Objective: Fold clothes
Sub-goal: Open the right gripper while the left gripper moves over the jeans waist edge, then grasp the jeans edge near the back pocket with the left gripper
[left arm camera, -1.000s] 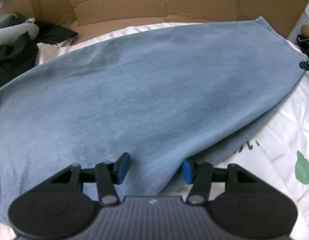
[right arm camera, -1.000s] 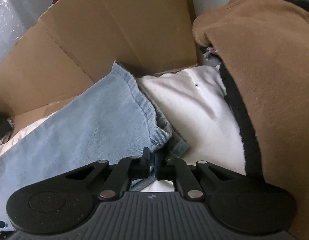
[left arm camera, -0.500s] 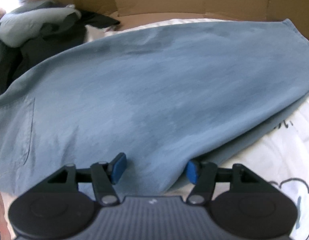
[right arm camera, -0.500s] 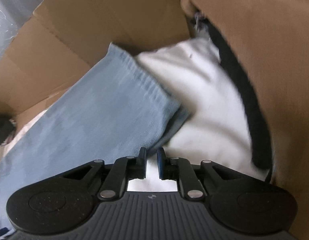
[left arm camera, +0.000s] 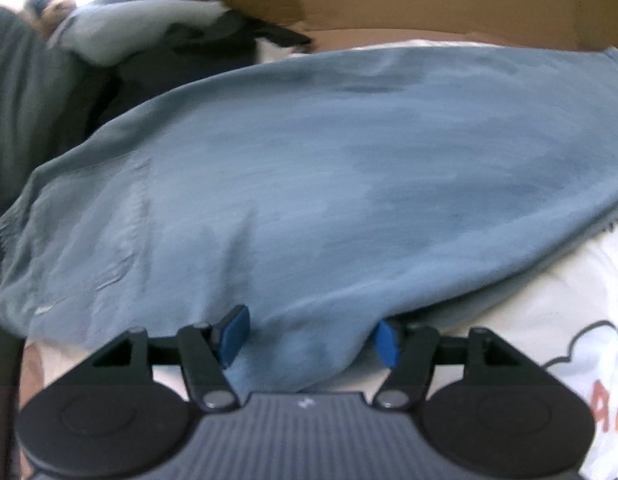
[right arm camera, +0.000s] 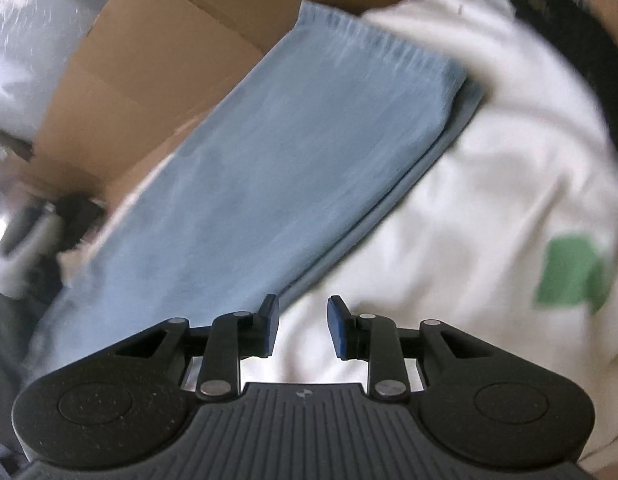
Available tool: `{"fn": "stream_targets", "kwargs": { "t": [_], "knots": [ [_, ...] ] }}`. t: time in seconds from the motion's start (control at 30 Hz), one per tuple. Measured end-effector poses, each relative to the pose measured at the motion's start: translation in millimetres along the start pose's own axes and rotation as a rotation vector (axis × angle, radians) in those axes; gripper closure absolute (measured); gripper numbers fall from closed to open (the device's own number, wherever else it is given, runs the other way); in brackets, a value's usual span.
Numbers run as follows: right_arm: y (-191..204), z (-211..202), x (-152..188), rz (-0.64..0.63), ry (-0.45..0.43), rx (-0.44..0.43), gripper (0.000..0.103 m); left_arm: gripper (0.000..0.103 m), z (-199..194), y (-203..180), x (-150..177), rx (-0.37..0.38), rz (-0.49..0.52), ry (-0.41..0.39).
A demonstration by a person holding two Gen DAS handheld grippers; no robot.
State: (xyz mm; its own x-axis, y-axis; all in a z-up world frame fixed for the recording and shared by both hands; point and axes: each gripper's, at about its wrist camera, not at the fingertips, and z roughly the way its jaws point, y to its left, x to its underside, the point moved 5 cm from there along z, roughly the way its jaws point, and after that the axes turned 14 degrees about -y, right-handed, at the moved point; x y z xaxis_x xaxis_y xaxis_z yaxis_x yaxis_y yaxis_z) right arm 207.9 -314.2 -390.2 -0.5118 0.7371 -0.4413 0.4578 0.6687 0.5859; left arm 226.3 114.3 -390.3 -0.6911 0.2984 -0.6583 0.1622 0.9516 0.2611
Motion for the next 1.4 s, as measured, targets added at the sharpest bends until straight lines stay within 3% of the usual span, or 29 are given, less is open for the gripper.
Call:
{"fn": "stream_targets", "kwargs": {
  "t": [0.2, 0.4, 0.5, 0.7, 0.8, 0.93, 1.03, 1.13, 1.4],
  "knots": [
    [38, 12, 20, -0.054, 0.062, -0.077, 0.075, 0.035, -5, 35, 7, -0.067, -0.103, 0.006],
    [51, 19, 35, -0.062, 0.103, -0.099, 0.075, 0.029, -1, 58, 21, -0.097, -0.299, 0.032],
    [49, 18, 38, -0.068, 0.105, -0.092, 0.075, 0.025, -4, 74, 20, -0.124, -0.393, 0.000],
    [44, 16, 35, -0.079, 0.092, -0.086, 0.075, 0.025, -10, 70, 19, -0.132, -0.370, 0.006],
    [41, 15, 31, -0.075, 0.081, -0.085, 0.075, 0.026, -1, 69, 35, -0.120, -0.424, 0.076],
    [38, 14, 31, -0.086, 0.081, -0.081, 0.075, 0.039, 3, 61, 46, -0.092, -0.410, 0.097],
    [35, 13, 32, -0.094, 0.084, -0.077, 0.075, 0.067, -2, 54, 44, -0.049, -0.359, 0.062],
    [33, 12, 30, -0.108, 0.080, -0.077, 0.075, 0.081, -9, 53, 45, -0.042, -0.309, 0.071],
    [15, 6, 6, -0.094, 0.007, -0.031, 0.075, 0.084, -30, 56, 36, -0.046, -0.235, 0.067]
  ]
}}
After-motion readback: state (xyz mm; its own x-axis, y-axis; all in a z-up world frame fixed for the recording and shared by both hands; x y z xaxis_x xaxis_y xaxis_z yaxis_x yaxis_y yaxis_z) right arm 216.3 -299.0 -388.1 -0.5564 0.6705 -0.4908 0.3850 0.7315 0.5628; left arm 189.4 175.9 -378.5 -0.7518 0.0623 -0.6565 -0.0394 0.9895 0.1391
